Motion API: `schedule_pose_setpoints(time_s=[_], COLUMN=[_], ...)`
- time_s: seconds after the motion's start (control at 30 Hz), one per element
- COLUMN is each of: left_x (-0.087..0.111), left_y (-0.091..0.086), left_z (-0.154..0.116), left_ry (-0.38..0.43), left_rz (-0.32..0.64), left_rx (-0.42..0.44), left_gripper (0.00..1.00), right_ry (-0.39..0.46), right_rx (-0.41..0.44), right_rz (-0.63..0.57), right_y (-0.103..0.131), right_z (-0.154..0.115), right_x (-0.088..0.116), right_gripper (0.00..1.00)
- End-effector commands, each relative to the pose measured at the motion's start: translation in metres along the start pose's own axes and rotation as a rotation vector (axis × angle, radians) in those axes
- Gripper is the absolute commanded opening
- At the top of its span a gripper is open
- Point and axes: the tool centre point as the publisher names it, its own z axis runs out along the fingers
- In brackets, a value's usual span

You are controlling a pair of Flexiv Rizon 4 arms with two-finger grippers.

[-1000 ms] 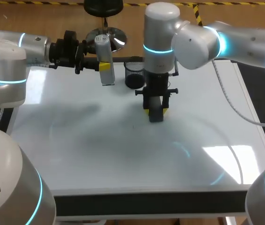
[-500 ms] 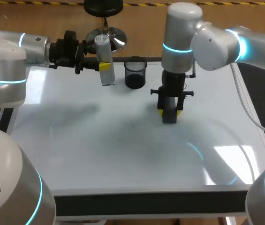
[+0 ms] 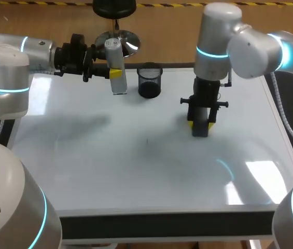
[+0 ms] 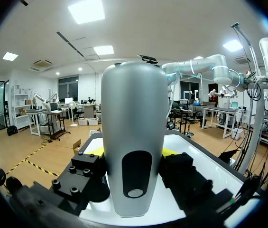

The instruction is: Pick up the inspection probe, press it on each red-marked spot on the whiteboard one by one, put down the probe, pick up the eraser, and wipe off all the red marks.

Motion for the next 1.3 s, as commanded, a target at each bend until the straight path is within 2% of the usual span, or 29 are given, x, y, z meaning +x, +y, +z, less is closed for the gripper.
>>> schedule_pose_setpoints(time_s=[0.03,0.67,1.0,1.3], left_x=[-0.001,-0.001,-0.001,-0.001], left_y=[-0.001,-0.001,-0.001,-0.001], left_z=[0.000,0.000,0.000,0.000], left_ry=[0.004,0.004,0.004,0.004], left_rz=[0.000,0.000,0.000,0.000], left_rx=[0.001,0.001,0.001,0.001], left_gripper=[0.00,0.00,0.00,0.00], right_ry=[0.002,-0.080,-0.063,-0.082], right_rx=[-0.028,-0.095,-0.115,-0.119], right_rz=[0.007,-0.003,-0.029,-0.051], right_y=[-0.013,-0.041,-0.045,-0.041], right_z=[0.015,-0.013,-0.021,-0.028], right_x=[-0.014,-0.060,-0.093,-0.105], right_gripper=[0.00,0.00,0.00,0.00])
